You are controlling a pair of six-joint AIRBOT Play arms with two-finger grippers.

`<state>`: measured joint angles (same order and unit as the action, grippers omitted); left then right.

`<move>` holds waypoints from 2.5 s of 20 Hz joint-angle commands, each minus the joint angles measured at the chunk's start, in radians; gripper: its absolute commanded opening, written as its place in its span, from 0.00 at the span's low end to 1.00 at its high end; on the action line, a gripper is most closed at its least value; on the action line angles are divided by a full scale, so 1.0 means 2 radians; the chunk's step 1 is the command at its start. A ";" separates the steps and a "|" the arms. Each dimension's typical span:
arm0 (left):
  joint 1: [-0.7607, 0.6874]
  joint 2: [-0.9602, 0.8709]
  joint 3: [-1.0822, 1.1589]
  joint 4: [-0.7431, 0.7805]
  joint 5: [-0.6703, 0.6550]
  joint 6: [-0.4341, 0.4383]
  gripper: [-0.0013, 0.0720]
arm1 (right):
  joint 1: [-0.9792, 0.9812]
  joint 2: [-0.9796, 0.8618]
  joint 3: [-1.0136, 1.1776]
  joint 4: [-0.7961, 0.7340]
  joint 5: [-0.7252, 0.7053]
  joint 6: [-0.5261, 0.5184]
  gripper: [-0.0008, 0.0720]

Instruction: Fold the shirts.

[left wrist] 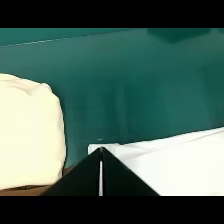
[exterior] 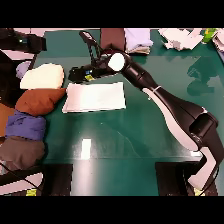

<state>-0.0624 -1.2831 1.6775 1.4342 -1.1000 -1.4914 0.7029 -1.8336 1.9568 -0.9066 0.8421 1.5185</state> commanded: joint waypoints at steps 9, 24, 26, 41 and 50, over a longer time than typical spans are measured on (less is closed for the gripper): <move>-0.047 0.002 -0.002 0.000 -0.017 0.004 0.06 | -0.209 0.136 -0.210 -0.146 0.151 0.114 0.79; -0.053 -0.010 -0.002 -0.005 -0.057 0.017 0.06 | -0.141 -0.099 -0.029 -0.126 0.230 0.185 0.80; -0.053 -0.010 -0.002 -0.005 -0.057 0.017 0.06 | -0.130 -0.107 -0.020 -0.154 0.230 0.189 0.67; -0.134 -0.010 -0.002 -0.010 -0.057 0.029 0.06 | -0.348 0.130 -0.143 -0.333 0.274 0.153 0.03; -0.134 -0.010 -0.002 -0.010 -0.056 0.016 0.06 | -0.679 0.314 -0.330 -0.333 0.210 0.140 0.03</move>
<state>-0.3283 -1.3022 1.6733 1.4132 -1.2129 -1.4429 -0.4660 -1.3052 1.4040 -1.5707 1.3079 1.8034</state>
